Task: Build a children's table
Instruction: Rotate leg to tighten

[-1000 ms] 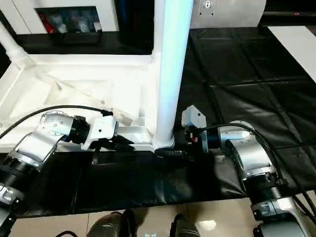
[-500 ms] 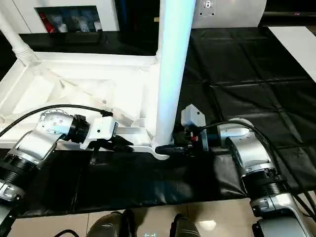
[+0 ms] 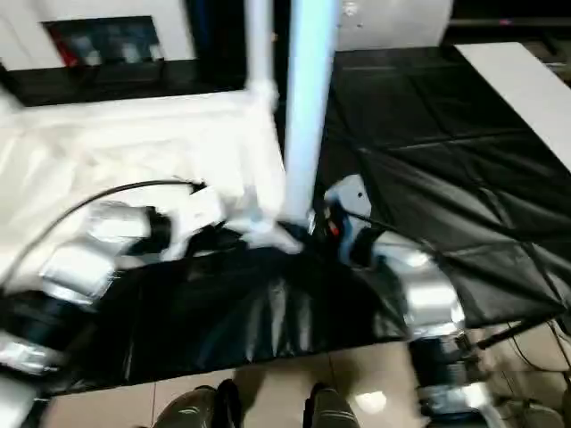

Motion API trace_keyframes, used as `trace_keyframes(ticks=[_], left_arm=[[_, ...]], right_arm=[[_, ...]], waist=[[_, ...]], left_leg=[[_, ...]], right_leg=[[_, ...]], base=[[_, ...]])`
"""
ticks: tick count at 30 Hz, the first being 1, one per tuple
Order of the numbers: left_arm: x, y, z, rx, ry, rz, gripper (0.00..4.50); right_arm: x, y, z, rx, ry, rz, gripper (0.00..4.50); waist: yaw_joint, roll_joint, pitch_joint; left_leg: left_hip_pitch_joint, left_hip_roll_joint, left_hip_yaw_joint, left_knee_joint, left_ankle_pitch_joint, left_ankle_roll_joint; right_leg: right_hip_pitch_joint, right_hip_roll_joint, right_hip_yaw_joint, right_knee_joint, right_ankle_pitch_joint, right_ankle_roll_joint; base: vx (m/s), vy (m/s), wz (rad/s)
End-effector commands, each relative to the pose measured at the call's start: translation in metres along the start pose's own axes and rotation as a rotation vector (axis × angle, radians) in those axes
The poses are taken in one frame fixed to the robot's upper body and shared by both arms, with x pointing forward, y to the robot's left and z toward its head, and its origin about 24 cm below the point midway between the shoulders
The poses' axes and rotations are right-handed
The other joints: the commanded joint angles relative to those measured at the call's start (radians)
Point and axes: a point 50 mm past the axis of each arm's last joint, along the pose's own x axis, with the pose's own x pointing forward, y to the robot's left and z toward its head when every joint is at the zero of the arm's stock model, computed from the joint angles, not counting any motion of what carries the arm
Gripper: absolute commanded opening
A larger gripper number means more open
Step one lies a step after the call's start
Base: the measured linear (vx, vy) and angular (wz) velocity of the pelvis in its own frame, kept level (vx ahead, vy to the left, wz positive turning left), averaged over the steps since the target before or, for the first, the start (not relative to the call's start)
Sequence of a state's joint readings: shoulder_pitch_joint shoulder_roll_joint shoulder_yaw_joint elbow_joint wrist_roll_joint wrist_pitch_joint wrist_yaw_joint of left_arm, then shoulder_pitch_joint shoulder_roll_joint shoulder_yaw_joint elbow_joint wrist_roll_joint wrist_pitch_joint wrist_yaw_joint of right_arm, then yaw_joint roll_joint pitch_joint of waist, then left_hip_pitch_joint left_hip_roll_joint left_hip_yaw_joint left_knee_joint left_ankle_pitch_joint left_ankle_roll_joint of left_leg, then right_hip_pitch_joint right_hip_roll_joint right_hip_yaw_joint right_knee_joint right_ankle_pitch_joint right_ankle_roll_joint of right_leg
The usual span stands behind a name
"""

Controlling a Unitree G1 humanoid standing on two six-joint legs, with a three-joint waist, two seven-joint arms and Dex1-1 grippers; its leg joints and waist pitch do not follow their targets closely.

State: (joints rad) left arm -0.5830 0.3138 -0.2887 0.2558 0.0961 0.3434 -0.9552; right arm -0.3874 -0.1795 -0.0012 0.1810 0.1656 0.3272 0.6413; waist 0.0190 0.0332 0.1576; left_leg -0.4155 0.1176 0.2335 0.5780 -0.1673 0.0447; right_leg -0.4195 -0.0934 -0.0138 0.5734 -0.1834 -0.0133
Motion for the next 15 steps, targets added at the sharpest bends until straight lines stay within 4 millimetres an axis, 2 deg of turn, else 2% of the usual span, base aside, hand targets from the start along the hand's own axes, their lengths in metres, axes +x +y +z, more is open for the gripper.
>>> trace_keyframes(ticks=[1,2,3,4,5,6,7,8,9,11,13,15], left_arm=[[0.019,-0.011,0.029,0.026,-0.089,0.021,0.0],[0.028,-0.01,0.036,-0.005,-0.096,0.097,0.0],[0.035,-0.011,0.043,-0.024,-0.097,0.16,0.0],[0.039,-0.012,0.047,-0.033,-0.096,0.196,0.0],[0.041,-0.014,0.05,-0.027,-0.099,0.21,0.0],[0.041,-0.014,0.05,-0.027,-0.099,0.21,0.0],[0.042,-0.015,0.051,-0.025,-0.099,0.212,0.0],[0.042,-0.017,0.051,-0.004,-0.102,0.198,0.0],[0.041,-0.018,0.049,0.007,-0.098,0.184,0.0],[0.039,-0.019,0.047,0.013,-0.091,0.176,0.0],[0.03,-0.016,0.036,0.033,-0.067,0.149,0.0],[0.027,-0.015,0.032,0.041,-0.062,0.14,0.0]], right_arm=[[0.021,0.035,-0.013,0.059,0.044,0.085,2.61],[0.028,0.039,-0.013,0.099,0.021,-0.014,2.61],[0.035,0.044,-0.013,0.128,0.009,-0.091,2.61],[0.039,0.046,-0.012,0.145,0.003,-0.135,2.61],[0.041,0.047,-0.011,0.153,-0.005,-0.171,2.61],[0.041,0.047,-0.011,0.153,-0.005,-0.171,2.61],[0.042,0.047,-0.01,0.156,-0.006,-0.184,3.17],[0.041,0.044,-0.009,0.129,-0.021,-0.189,3.31],[0.039,0.041,-0.008,0.097,-0.027,-0.195,3.31],[0.036,0.038,-0.007,0.071,-0.03,-0.199,3.46],[0.024,0.023,-0.005,0.027,-0.047,-0.19,3.63],[0.02,0.018,-0.004,0.012,-0.054,-0.188,3.75]], waist=[[-0.002,-0.007,-0.057],[-0.002,-0.008,-0.058],[-0.004,0.004,-0.056],[-0.007,-0.002,-0.057],[-0.007,0.001,-0.058],[-0.007,0.0,-0.057],[-0.007,0.0,-0.058],[-0.007,0.002,-0.062],[-0.007,0.0,-0.063],[-0.008,0.001,-0.068],[-0.008,-0.001,-0.07],[-0.008,-0.002,-0.072]], left_leg=[[0.06,0.115,-0.083,-0.105,-0.468,-0.097],[0.059,0.114,-0.083,-0.104,-0.464,-0.091],[0.061,0.115,-0.08,-0.105,-0.459,-0.094],[0.062,0.114,-0.08,-0.105,-0.461,-0.098],[0.063,0.114,-0.08,-0.105,-0.459,-0.097],[0.061,0.112,-0.08,-0.107,-0.459,-0.095],[0.059,0.112,-0.081,-0.108,-0.456,-0.092],[0.057,0.113,-0.079,-0.111,-0.434,-0.086],[0.056,0.113,-0.078,-0.11,-0.422,-0.084],[0.053,0.112,-0.073,-0.107,-0.364,-0.067],[0.046,0.111,-0.07,-0.101,-0.302,-0.02],[0.043,0.11,-0.067,-0.094,-0.261,0.015]], right_leg=[[-0.002,-0.08,0.044,-0.08,-0.465,-0.152],[0.0,-0.081,0.044,-0.081,-0.461,-0.148],[-0.007,-0.079,0.048,-0.082,-0.441,-0.151],[-0.006,-0.075,0.046,-0.084,-0.428,-0.148],[-0.006,-0.074,0.046,-0.083,-0.421,-0.146],[-0.004,-0.071,0.043,-0.083,-0.409,-0.14],[0.0,-0.071,0.042,-0.082,-0.398,-0.137],[0.003,-0.066,0.041,-0.077,-0.33,-0.137],[0.005,-0.065,0.041,-0.074,-0.302,-0.14],[0.011,-0.064,0.04,-0.066,-0.201,-0.16],[0.022,-0.067,0.038,-0.06,-0.127,-0.187],[0.027,-0.07,0.038,-0.057,-0.091,-0.207]], base=[[0.0,0.0,0.0],[0.0,0.0,0.0],[0.0,0.0,0.0],[0.0,0.0,0.0],[0.0,0.0,0.0],[0.0,0.0,0.0],[0.0,0.0,0.0],[0.0,0.0,0.0],[0.0,0.0,0.0],[0.0,0.0,0.0],[0.0,0.0,0.0],[0.0,0.0,0.0]])
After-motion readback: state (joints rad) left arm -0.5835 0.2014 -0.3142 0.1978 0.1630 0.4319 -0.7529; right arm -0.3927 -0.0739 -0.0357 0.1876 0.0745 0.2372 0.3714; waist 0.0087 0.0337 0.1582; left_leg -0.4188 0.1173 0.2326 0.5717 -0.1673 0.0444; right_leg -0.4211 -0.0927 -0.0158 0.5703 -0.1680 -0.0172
